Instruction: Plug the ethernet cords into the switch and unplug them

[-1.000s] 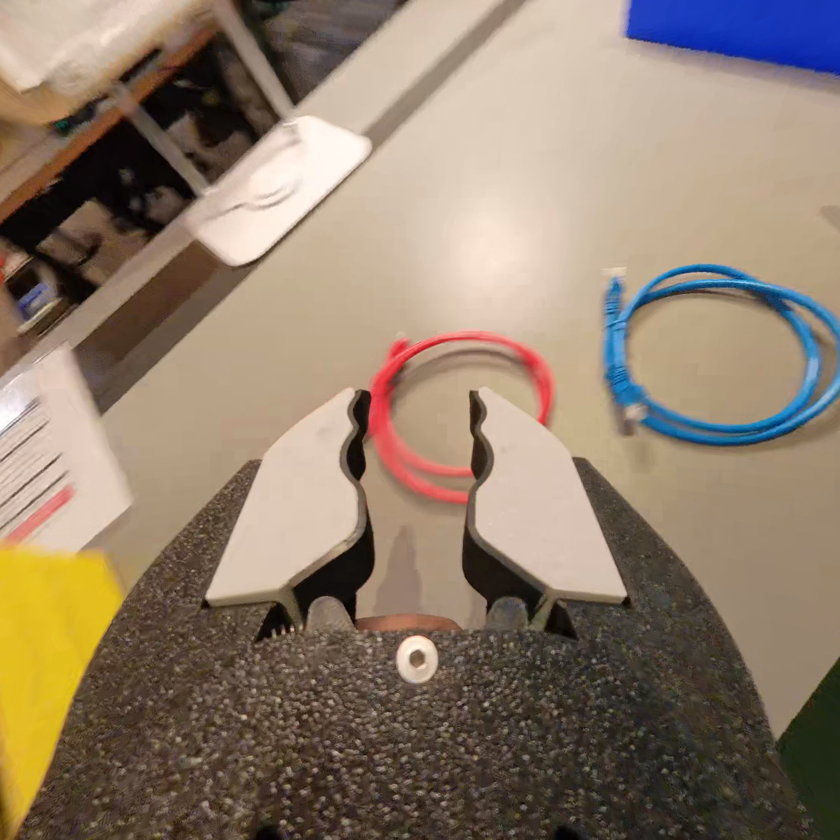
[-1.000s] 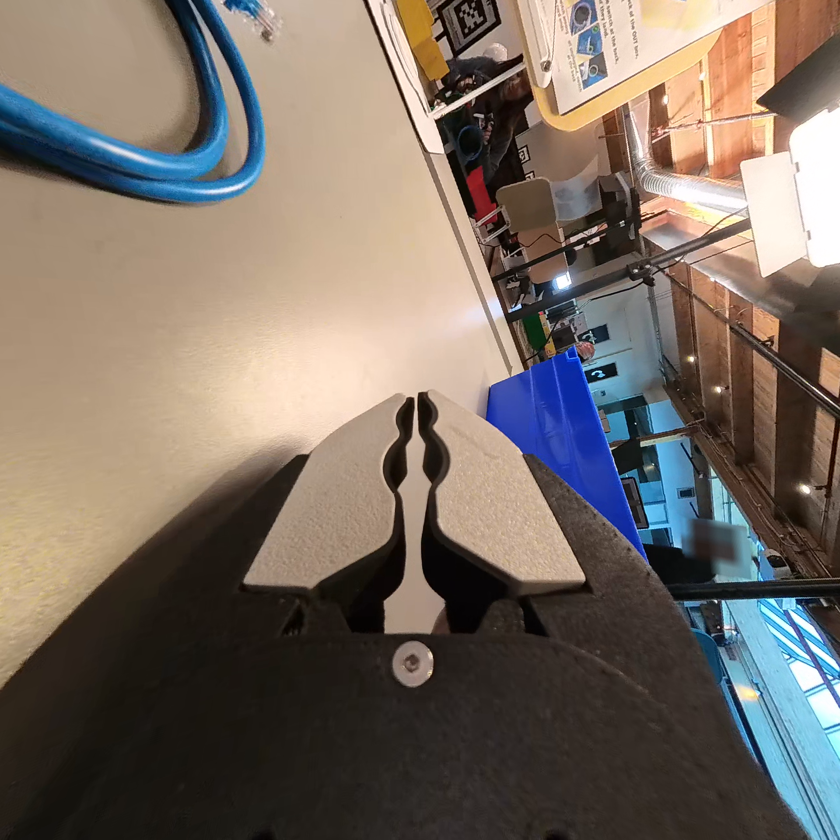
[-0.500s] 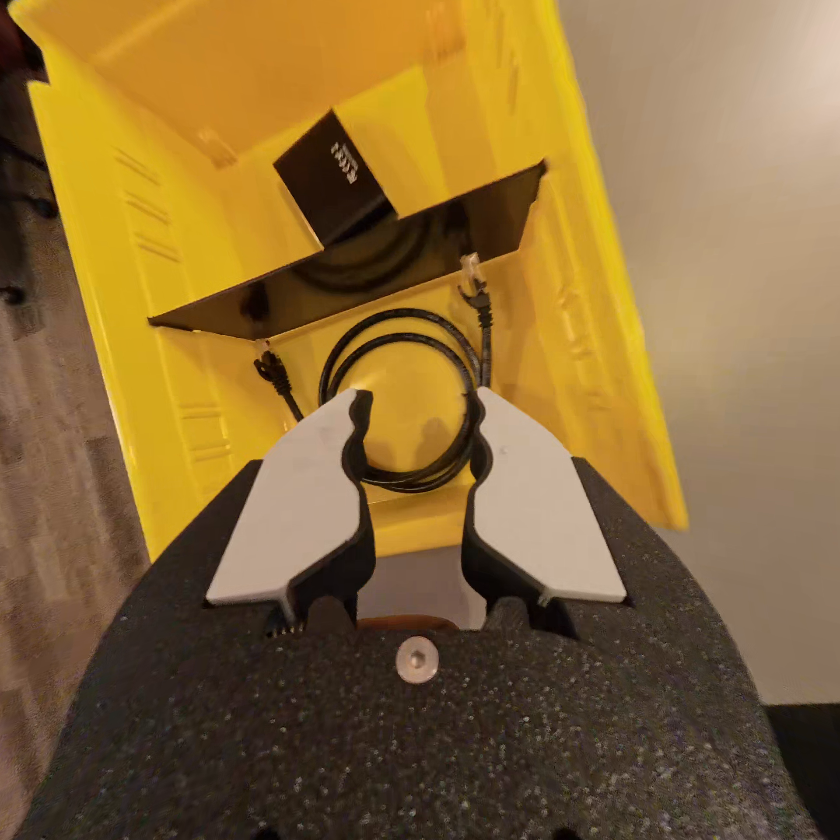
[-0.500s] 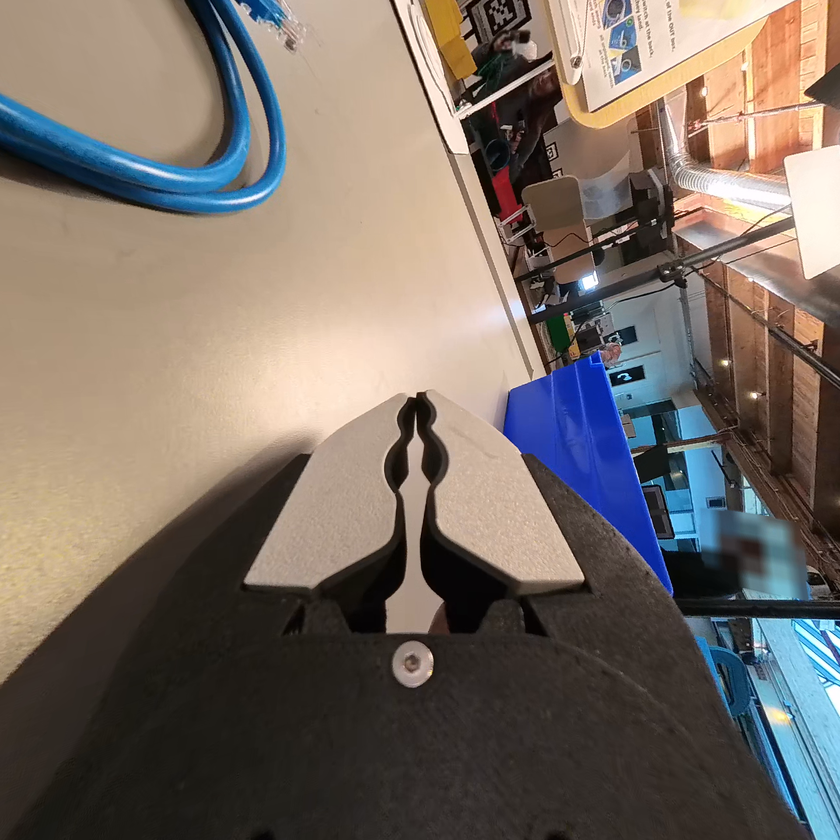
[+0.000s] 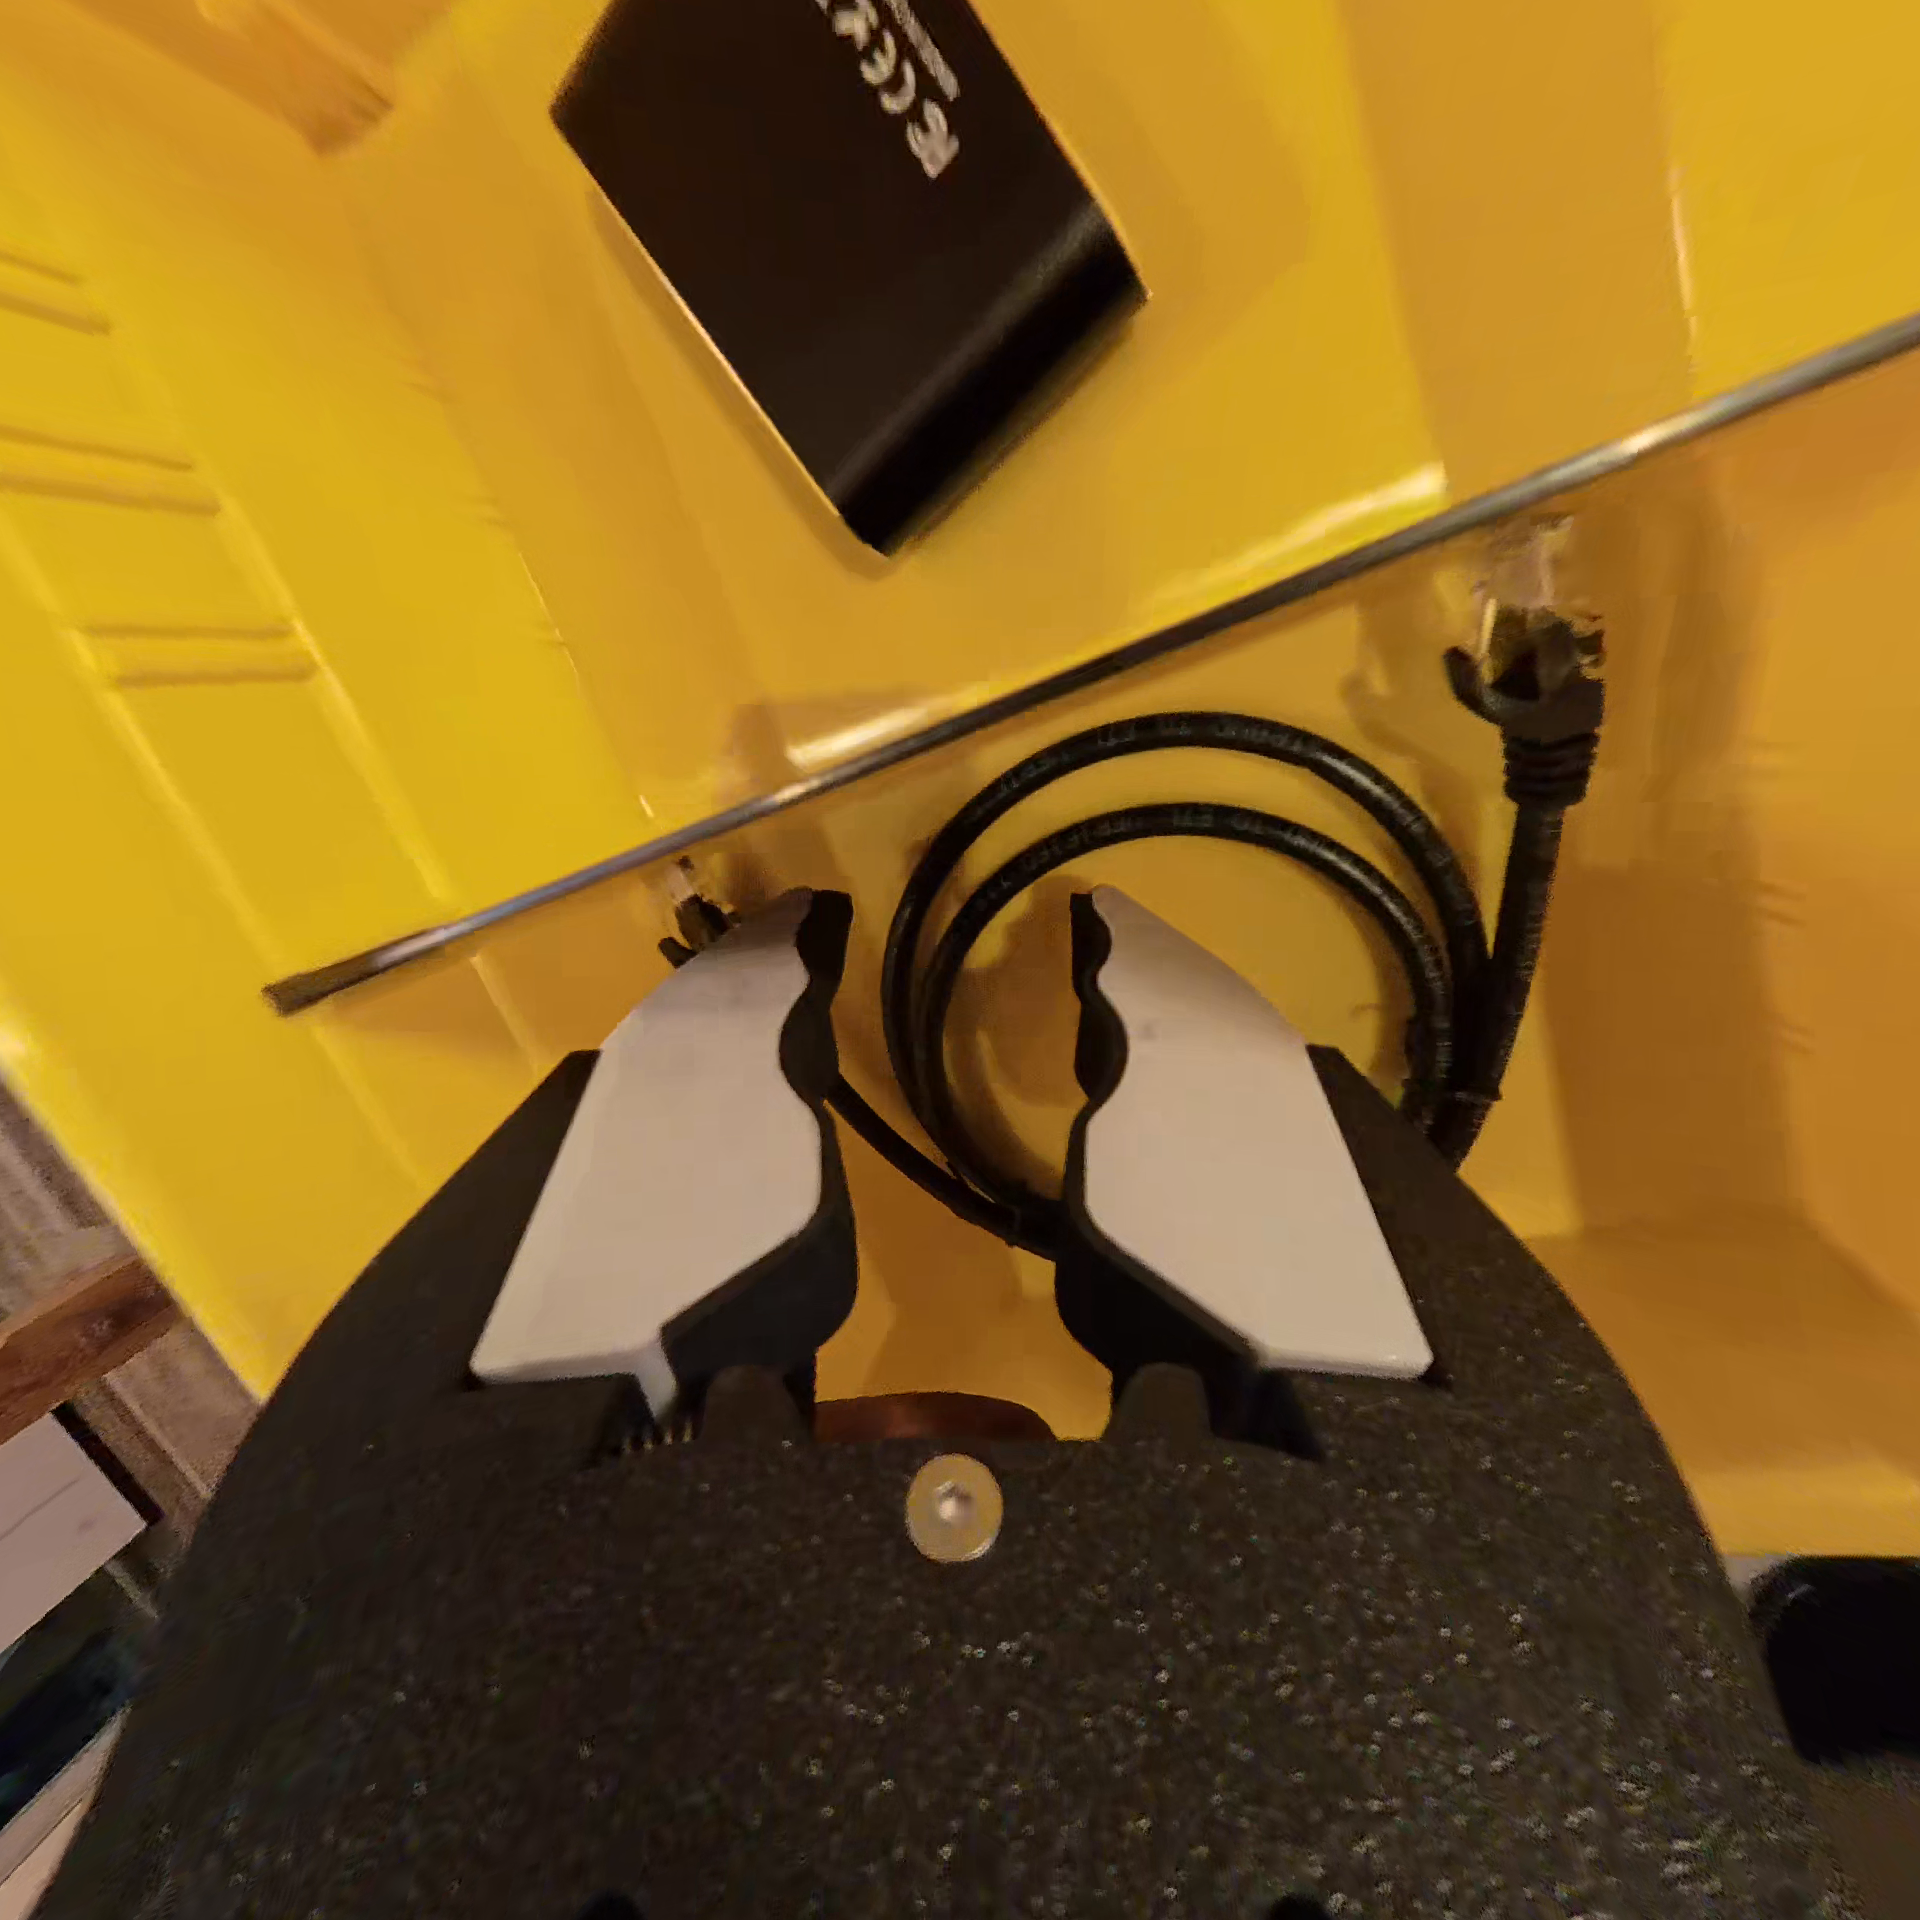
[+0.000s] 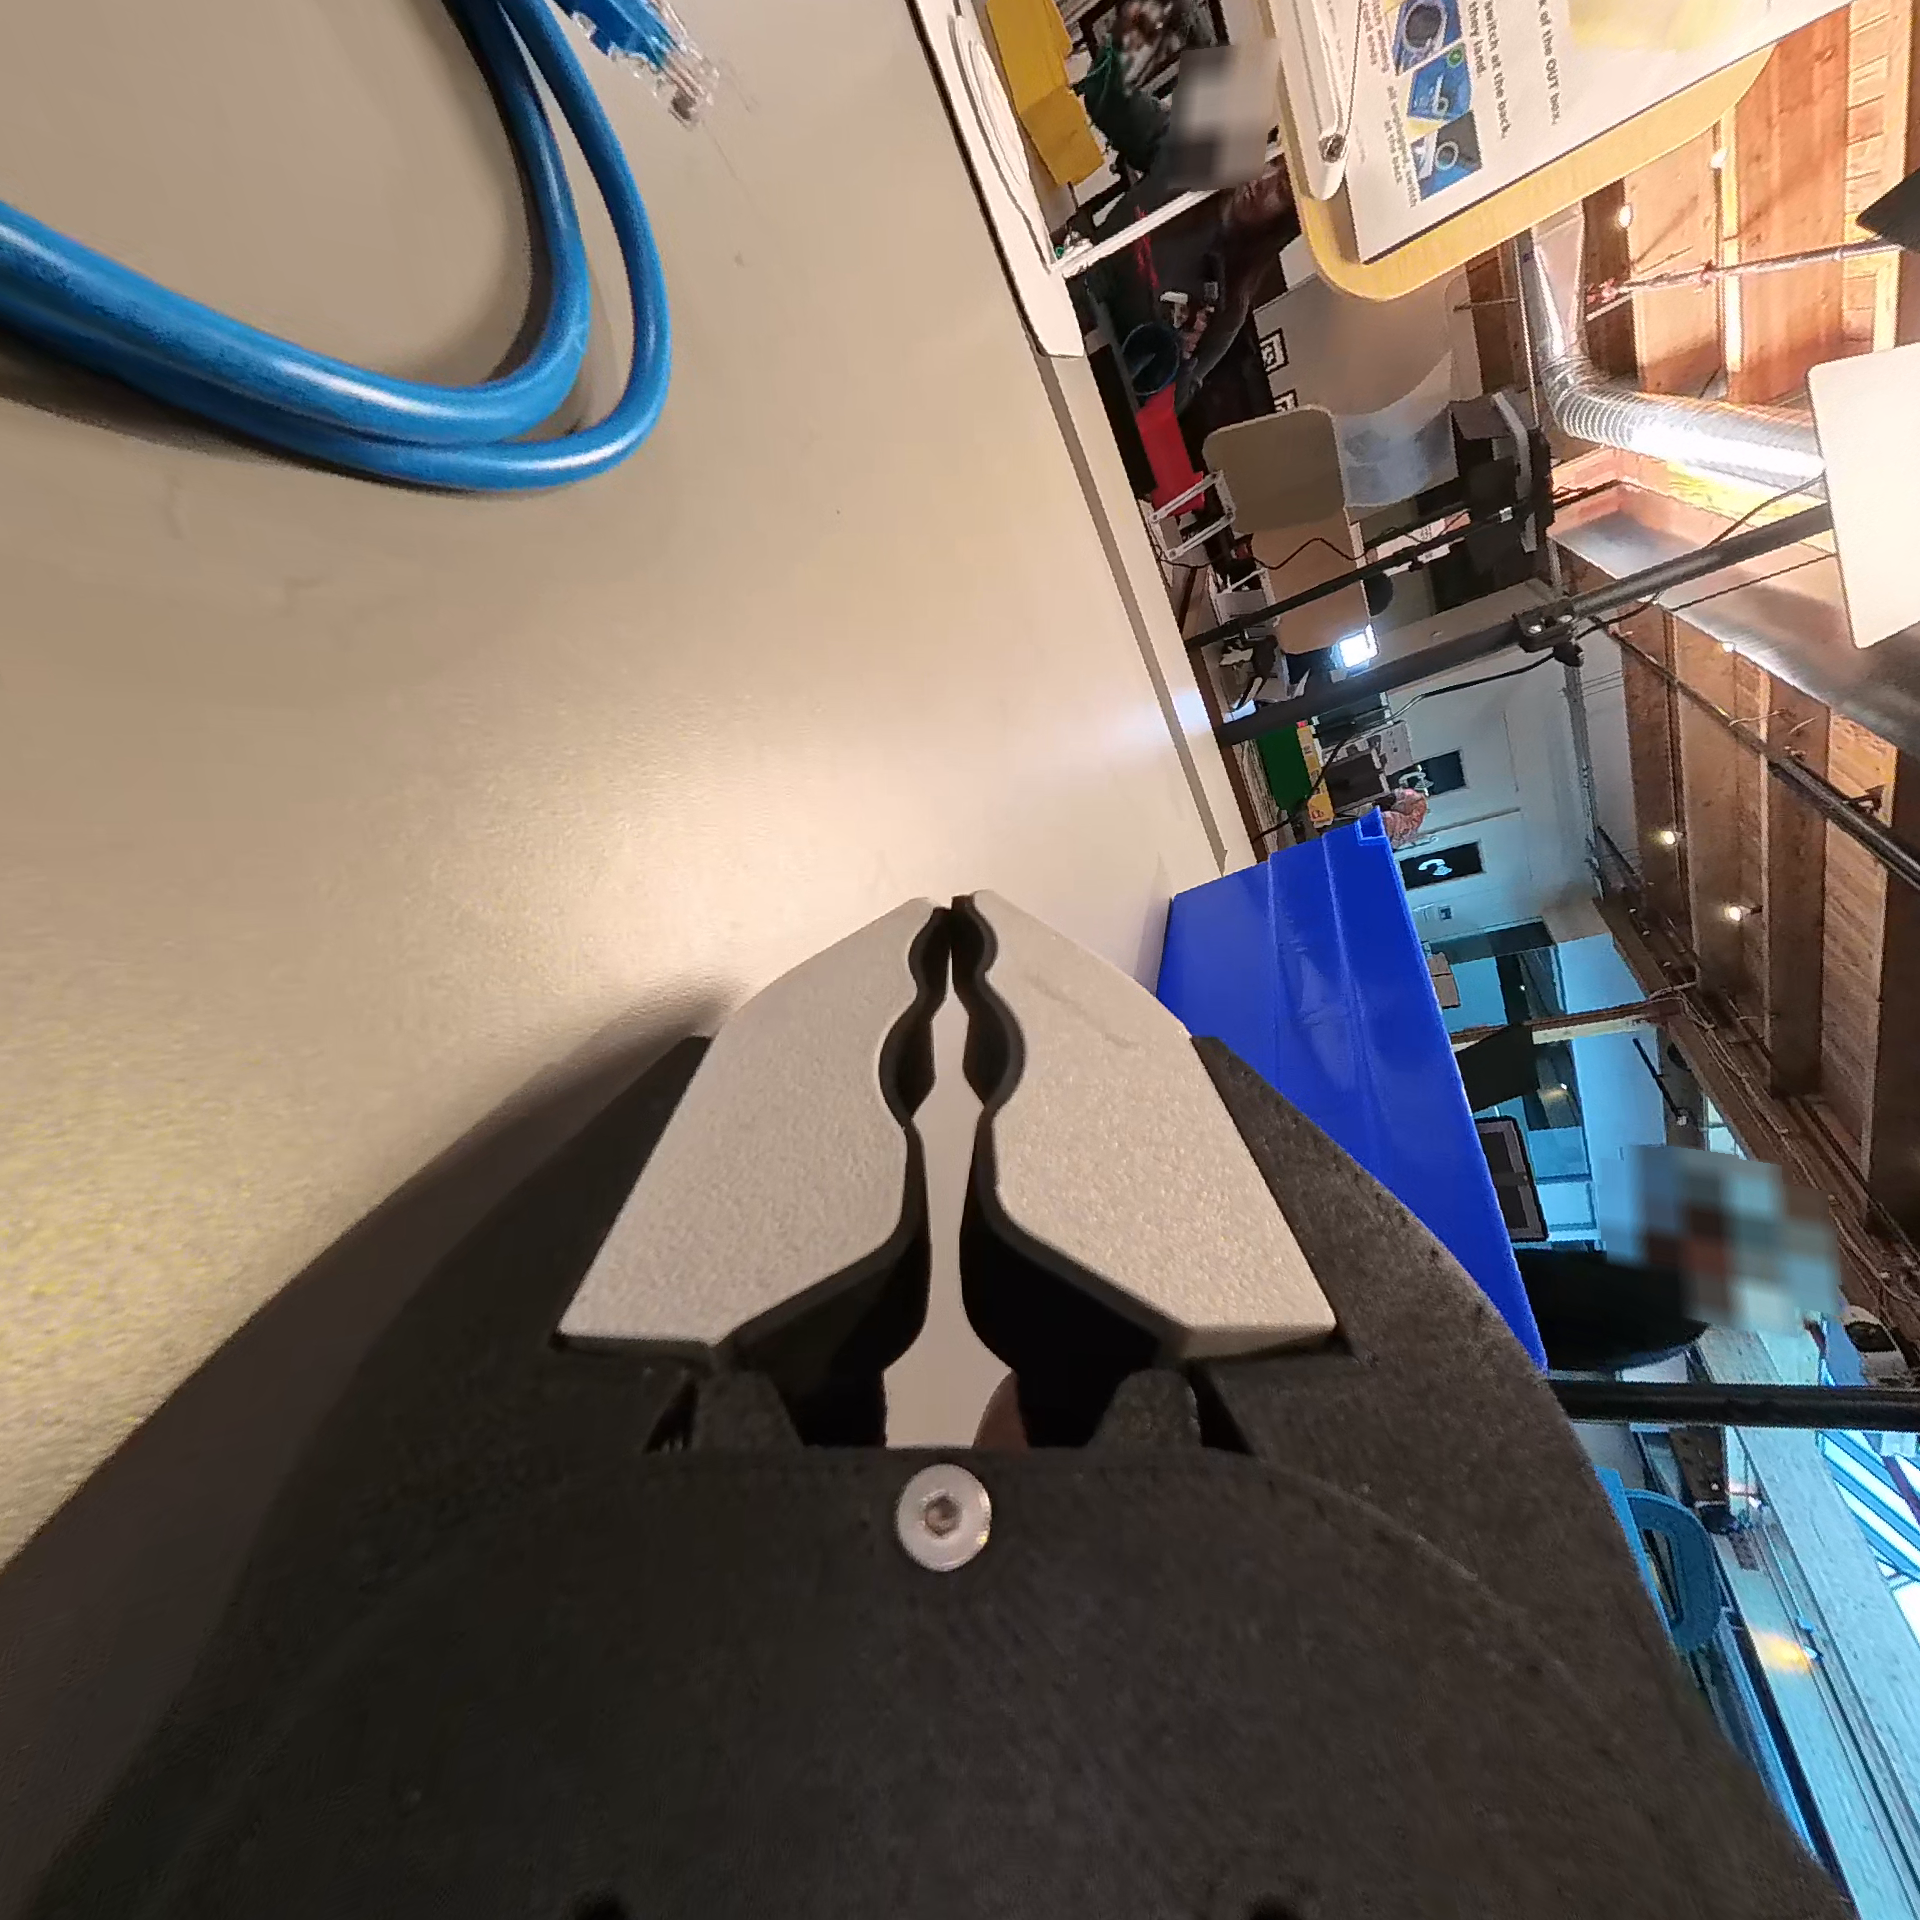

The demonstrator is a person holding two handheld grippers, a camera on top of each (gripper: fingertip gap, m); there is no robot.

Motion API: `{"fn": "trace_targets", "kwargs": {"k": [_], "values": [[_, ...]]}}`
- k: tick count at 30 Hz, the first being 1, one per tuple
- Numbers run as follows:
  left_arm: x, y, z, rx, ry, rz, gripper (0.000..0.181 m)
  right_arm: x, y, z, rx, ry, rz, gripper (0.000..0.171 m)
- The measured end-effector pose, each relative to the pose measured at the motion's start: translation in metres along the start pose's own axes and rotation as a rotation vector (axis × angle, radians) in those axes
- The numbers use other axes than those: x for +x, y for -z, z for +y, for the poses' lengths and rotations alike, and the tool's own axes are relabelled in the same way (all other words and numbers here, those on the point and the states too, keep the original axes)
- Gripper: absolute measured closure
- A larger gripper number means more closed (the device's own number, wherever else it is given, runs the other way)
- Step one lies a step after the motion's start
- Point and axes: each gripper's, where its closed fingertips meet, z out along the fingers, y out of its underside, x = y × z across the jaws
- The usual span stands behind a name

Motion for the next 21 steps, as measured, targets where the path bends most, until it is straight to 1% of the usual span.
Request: {"fn": "trace_targets", "kwargs": {"k": [2,5,8,11,13,16,18,19,21], "values": [[0.004,-0.007,0.007,-0.058,-0.044,0.053,0.138,0.0,0.0,0.0,0.001,0.001,0.002,0.171],[0.004,-0.01,0.002,-0.052,-0.056,0.097,0.138,0.0,0.0,0.0,0.0,0.003,0.004,0.171],[0.012,-0.01,0.004,-0.04,0.016,0.185,0.15,0.0,0.0,0.0,-0.001,0.003,0.004,0.171],[0.015,-0.01,0.003,0.003,0.02,0.199,0.162,0.0,0.0,0.0,0.0,0.003,0.005,0.171],[0.016,-0.009,0.006,-0.009,-0.006,0.172,0.164,0.0,0.0,0.0,0.0,0.004,0.007,0.171],[0.013,-0.001,0.008,-0.025,-0.058,0.072,0.165,0.0,0.0,0.0,0.003,0.005,0.008,0.171],[0.01,0.017,0.004,0.012,-0.054,0.013,0.168,0.0,0.001,-0.001,0.008,0.008,0.01,0.171],[0.006,0.03,0.002,0.033,-0.059,-0.025,0.172,0.0,0.001,-0.001,0.011,0.009,0.011,0.171],[-0.004,0.065,-0.002,0.063,-0.077,-0.128,0.173,0.0,0.002,-0.002,0.017,0.013,0.015,0.171]]}}
